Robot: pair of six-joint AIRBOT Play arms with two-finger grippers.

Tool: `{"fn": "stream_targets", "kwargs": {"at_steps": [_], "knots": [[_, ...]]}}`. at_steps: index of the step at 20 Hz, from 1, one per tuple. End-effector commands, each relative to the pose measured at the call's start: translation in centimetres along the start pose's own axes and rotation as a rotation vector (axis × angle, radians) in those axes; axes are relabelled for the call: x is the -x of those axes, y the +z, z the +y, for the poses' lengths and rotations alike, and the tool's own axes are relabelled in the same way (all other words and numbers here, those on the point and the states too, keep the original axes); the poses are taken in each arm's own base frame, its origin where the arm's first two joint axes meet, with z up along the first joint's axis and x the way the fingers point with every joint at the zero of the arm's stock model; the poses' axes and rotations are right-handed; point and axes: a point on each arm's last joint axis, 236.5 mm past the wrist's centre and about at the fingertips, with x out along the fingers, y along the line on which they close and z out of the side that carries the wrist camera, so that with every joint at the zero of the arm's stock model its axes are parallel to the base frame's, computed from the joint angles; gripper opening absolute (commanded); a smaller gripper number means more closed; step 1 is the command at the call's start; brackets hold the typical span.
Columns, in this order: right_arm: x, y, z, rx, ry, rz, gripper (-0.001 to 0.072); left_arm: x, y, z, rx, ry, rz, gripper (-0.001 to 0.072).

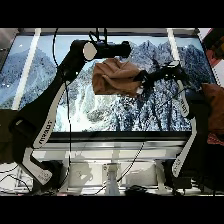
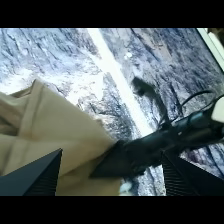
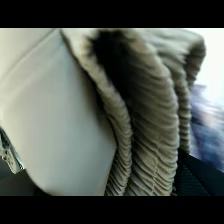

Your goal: Fold the clothes and pants, and hang the long-sleeved shirts on hangers.

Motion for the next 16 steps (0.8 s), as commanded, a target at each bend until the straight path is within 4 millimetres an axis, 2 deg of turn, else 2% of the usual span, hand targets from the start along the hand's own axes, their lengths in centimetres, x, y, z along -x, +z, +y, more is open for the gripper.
{"fn": "stream_targets", "kwargs": {"at_steps": [1,2,4,5,7,9,12,16], "knots": [[-4.1,0.3,3.1,0.074,-0.012,-0.033,0.0677,0.2,-0.5,1.4,-0.055,0.055,0.025,0.0700],[-5.2,0.5,4.0,0.072,-0.016,-0.052,0.0578,0.3,-0.9,1.9,-0.067,0.074,0.047,0.0700],[-7.1,1.0,5.9,0.095,-0.019,-0.101,0.0136,0.6,-1.5,2.8,-0.061,0.090,0.080,0.0700],[-7.8,1.3,6.6,0.110,-0.020,-0.124,0.0040,0.7,-1.7,3.1,-0.058,0.095,0.092,0.0700],[-8.7,1.9,8.0,0.135,-0.020,-0.169,0.0029,1.2,-1.8,4.0,-0.050,0.109,0.109,0.0693],[-8.1,2.6,8.7,0.149,-0.019,-0.207,0.0029,2.3,-1.2,5.4,-0.045,0.139,0.113,0.0693],[-4.2,4.7,8.5,0.169,-0.047,-0.287,0.0028,5.3,1.5,6.9,-0.039,0.171,0.056,0.0692],[3.3,6.7,7.1,0.195,-0.120,-0.377,0.0028,10.7,5.8,8.7,-0.034,0.213,-0.046,0.0692]]}}
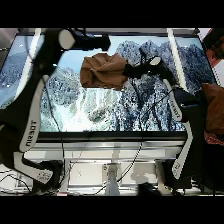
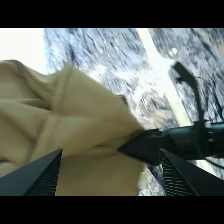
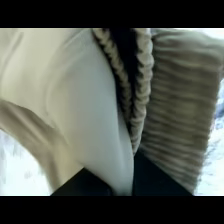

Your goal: Fold the clothes and pants, and hang the long-sleeved shirts on hangers.

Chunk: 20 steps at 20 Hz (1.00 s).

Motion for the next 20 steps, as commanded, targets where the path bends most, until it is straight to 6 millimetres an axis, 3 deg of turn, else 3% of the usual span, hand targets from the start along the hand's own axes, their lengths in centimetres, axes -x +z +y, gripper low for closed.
{"fn": "stream_targets", "kwargs": {"at_steps": [1,6,9,16,20], "knots": [[5.6,3.3,-2.0,0.028,-0.069,-0.080,0.0028,4.2,2.8,2.5,-0.005,0.043,-0.063,0.0692],[14.1,5.9,-6.3,0.034,-0.190,-0.153,0.0027,9.5,4.8,4.3,0.001,0.085,-0.107,0.0692],[19.0,6.6,-9.5,-0.013,-0.272,-0.187,0.0027,11.5,5.7,4.8,-0.008,0.108,-0.137,0.0692],[31.4,7.6,-16.1,-0.050,-0.518,-0.279,0.0026,12.7,5.7,6.8,-0.058,0.205,-0.130,0.0692],[38.4,4.9,-20.6,-0.103,-0.716,-0.237,0.0026,12.9,5.4,7.6,-0.074,0.241,-0.117,0.0692]]}}
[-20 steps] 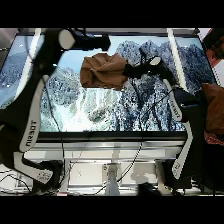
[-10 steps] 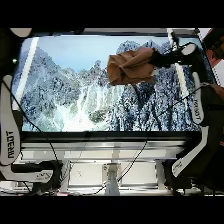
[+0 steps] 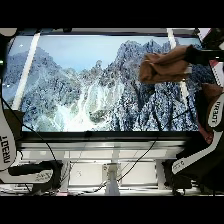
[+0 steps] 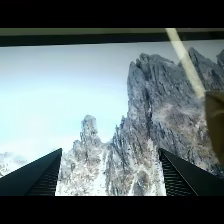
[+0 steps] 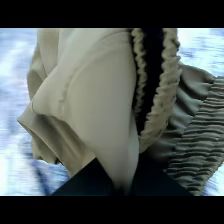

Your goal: Fold the clothes and pants, and hang the long-sleeved shirts on hangers.

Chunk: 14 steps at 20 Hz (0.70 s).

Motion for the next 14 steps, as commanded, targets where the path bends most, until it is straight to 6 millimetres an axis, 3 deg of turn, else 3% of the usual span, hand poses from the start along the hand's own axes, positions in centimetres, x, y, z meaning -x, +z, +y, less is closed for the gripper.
{"fn": "stream_targets", "kwargs": {"at_steps": [1,5,9,12,14], "knots": [[4.1,-1.1,-7.8,-0.021,-0.212,0.047,0.0027,0.2,-0.4,1.4,-0.032,0.059,0.019,0.0693],[10.1,-0.6,-13.6,-0.114,-0.299,-0.032,0.0027,1.8,-1.2,5.1,-0.107,0.217,0.071,0.0692],[18.7,-0.6,-18.2,-0.267,-0.321,-0.181,0.0026,6.3,-0.2,9.2,-0.171,0.407,0.068,0.0692],[24.4,-3.2,-21.1,-0.371,-0.360,-0.240,0.0026,9.3,1.1,10.4,-0.155,0.444,0.018,0.0691],[26.3,-6.5,-22.7,-0.443,-0.392,-0.211,0.0026,10.7,1.4,11.6,-0.137,0.470,0.005,0.0692]]}}
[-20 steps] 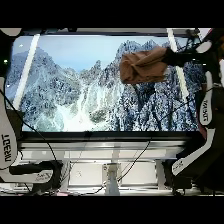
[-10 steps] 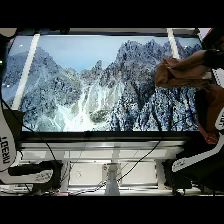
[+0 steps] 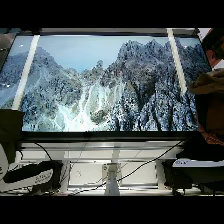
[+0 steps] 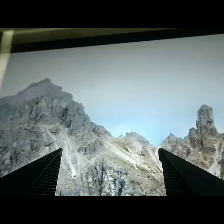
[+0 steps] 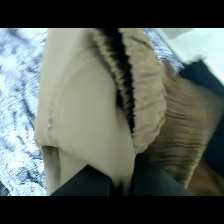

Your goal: Fold the clothes and pants, and hang the long-sleeved shirts on hangers.

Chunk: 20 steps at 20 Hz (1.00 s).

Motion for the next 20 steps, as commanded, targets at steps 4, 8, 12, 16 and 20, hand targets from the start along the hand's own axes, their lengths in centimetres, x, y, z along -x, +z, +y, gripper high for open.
{"fn": "stream_targets", "kwargs": {"at_steps": [4,8,12,16,20], "knots": [[4.3,-9.0,-10.7,-0.211,-0.261,0.203,0.0026,1.7,-1.3,4.8,0.033,0.108,0.049,0.0692],[2.4,-17.1,-10.8,-0.268,-0.250,0.486,0.0028,1.7,-1.7,4.8,0.034,0.108,0.064,0.0692],[1.5,-20.9,-9.1,-0.293,-0.177,0.628,0.0439,1.7,-1.7,4.8,0.034,0.108,0.063,0.0693],[0.7,-20.0,-7.9,-0.334,-0.130,0.585,0.0639,1.7,-1.7,4.8,0.034,0.108,0.063,0.0693],[-0.3,-18.2,-5.1,-0.424,-0.017,0.519,0.0639,1.7,-1.7,4.8,0.034,0.108,0.064,0.0693]]}}
